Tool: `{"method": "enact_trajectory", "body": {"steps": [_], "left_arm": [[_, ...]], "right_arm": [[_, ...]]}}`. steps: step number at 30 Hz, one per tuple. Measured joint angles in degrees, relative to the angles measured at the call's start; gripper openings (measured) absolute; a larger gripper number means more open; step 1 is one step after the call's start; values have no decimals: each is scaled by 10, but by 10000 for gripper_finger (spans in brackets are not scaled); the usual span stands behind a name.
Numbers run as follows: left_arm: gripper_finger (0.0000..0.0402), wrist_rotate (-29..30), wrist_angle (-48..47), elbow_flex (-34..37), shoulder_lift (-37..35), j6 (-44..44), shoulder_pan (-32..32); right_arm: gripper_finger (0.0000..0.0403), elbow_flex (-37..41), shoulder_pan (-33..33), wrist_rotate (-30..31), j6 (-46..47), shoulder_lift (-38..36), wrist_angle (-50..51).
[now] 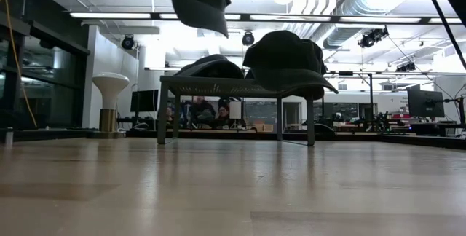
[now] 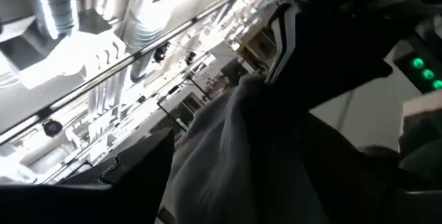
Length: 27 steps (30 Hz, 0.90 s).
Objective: Pick & Place hat
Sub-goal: Stack the gray cap on top of the other gray cap on the shelf
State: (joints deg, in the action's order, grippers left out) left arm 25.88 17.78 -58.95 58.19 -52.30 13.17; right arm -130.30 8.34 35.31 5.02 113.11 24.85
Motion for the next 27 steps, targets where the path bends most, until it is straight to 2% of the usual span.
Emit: {"method": "enact_trajectory", "body": {"steps": [6, 11, 17, 21, 27], "left_arm": [[309, 61, -83, -70, 51, -16, -6], [309, 75, -123, -111, 70, -15, -5], [305, 87, -145, -120, 73, -12, -5], [275, 95, -150, -120, 73, 3, -5], [195, 99, -152, -120, 73, 5, -17]], "right_arm": [[0, 0, -4, -14, 1, 4, -1], [0, 0, -11, -27, -11, 2, 1], [0, -2, -17, -24, -25, 2, 4], [0, -2, -17, -29, -26, 2, 3], [0, -3, -18, -42, -26, 1, 2]]}}
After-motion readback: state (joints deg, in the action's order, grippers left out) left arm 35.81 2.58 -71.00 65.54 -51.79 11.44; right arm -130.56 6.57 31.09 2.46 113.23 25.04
